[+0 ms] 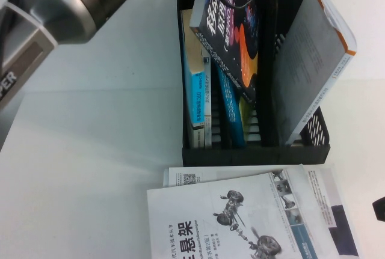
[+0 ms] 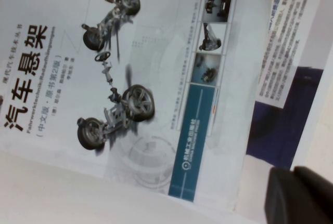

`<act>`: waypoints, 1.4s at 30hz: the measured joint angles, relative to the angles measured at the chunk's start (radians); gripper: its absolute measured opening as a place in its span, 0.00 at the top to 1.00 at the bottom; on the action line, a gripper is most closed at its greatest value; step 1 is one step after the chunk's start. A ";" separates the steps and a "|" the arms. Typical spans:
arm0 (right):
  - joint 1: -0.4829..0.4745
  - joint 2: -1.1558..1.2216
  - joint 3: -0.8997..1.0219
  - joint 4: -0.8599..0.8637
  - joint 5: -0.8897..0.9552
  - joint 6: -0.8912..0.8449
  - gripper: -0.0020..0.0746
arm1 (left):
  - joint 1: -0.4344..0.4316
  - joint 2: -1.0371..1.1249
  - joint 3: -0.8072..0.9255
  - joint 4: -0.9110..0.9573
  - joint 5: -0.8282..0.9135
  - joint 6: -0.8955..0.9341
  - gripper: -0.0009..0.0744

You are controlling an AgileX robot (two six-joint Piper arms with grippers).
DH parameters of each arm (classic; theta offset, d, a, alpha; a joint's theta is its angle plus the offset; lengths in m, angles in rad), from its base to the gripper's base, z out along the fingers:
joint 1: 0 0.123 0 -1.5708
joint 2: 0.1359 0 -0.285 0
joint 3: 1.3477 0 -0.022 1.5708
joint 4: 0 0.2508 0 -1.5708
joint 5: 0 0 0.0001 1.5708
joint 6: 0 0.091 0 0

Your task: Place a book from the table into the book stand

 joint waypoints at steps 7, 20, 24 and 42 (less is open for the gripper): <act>0.000 0.000 0.000 0.000 0.002 0.002 0.98 | 0.000 0.092 0.000 0.018 -0.056 0.010 0.83; 0.000 0.000 0.000 0.000 0.004 0.002 0.98 | 0.000 0.162 -0.002 0.084 -0.158 0.055 0.61; 0.000 0.000 0.002 0.000 0.004 0.004 0.98 | 0.007 0.150 -0.004 0.122 -0.170 0.059 0.41; 0.002 0.061 0.002 0.391 -0.054 -0.418 0.98 | 0.009 -0.052 -0.004 0.109 0.175 0.213 0.98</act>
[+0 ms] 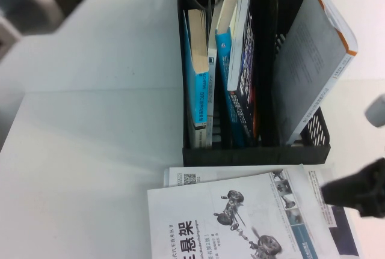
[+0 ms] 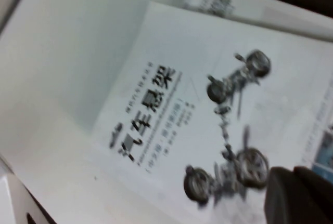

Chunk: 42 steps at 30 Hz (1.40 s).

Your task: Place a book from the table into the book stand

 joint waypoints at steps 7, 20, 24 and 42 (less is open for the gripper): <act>0.000 0.184 0.000 0.410 -0.059 -0.409 0.98 | 0.000 -0.168 0.041 -0.003 0.067 0.023 0.99; 0.022 0.404 -0.059 0.882 -0.088 -0.876 0.98 | 0.000 -0.533 0.572 0.013 -0.037 -0.092 0.99; 0.078 0.445 -0.139 0.874 -0.128 -0.883 0.98 | 0.000 -0.619 0.740 0.013 -0.124 -0.118 0.99; 0.157 0.594 -0.398 0.882 -0.463 -0.864 0.98 | 0.002 -0.663 0.840 0.016 -0.048 -0.134 0.99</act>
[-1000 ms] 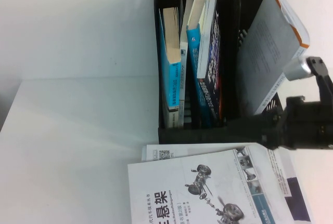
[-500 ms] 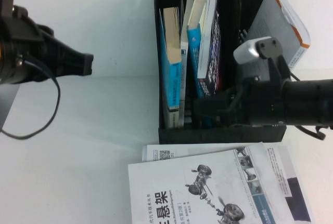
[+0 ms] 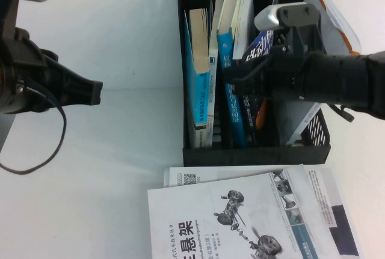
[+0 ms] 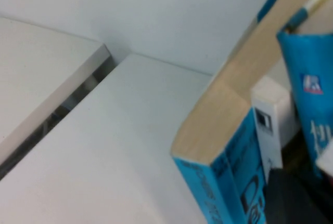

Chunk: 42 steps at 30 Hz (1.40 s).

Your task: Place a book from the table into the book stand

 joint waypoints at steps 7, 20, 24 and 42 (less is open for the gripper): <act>0.000 -0.047 -0.013 -0.051 0.034 0.017 0.98 | 0.000 0.000 0.000 0.006 0.000 -0.004 0.99; 0.000 -0.374 -0.013 -0.434 0.051 0.251 0.98 | 0.000 -0.040 0.072 -0.067 -0.146 -0.004 0.99; 0.000 -0.494 -0.015 -0.758 0.091 0.529 0.98 | 0.000 -0.117 0.188 -0.113 -0.324 -0.004 0.99; 0.000 -1.072 0.331 -1.712 0.261 1.531 0.98 | 0.000 -0.239 0.539 -0.326 -0.688 0.047 0.99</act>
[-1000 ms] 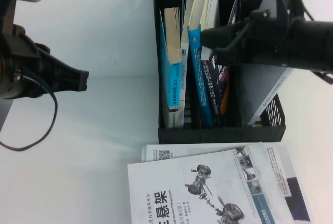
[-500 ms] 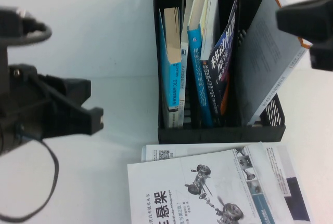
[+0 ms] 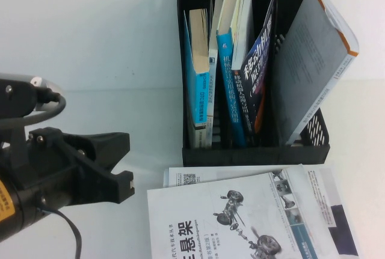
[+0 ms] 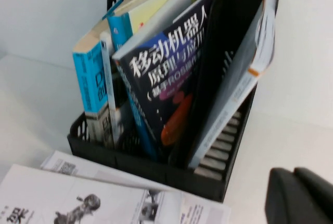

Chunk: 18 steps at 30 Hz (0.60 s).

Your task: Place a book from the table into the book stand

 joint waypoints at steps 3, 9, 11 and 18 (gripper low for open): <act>0.000 -0.129 0.153 -0.015 -0.024 0.023 0.98 | 0.000 0.000 0.000 -0.002 -0.005 0.001 0.99; 0.000 -0.306 0.350 -0.023 -0.083 0.037 0.98 | 0.000 0.000 0.000 -0.007 -0.006 0.001 0.99; 0.000 -0.343 0.359 -0.023 -0.089 0.037 0.98 | 0.000 0.000 0.000 -0.007 -0.006 0.001 0.99; 0.000 -0.372 0.363 -0.023 -0.093 0.037 0.98 | 0.000 0.000 0.000 -0.009 -0.006 0.001 0.99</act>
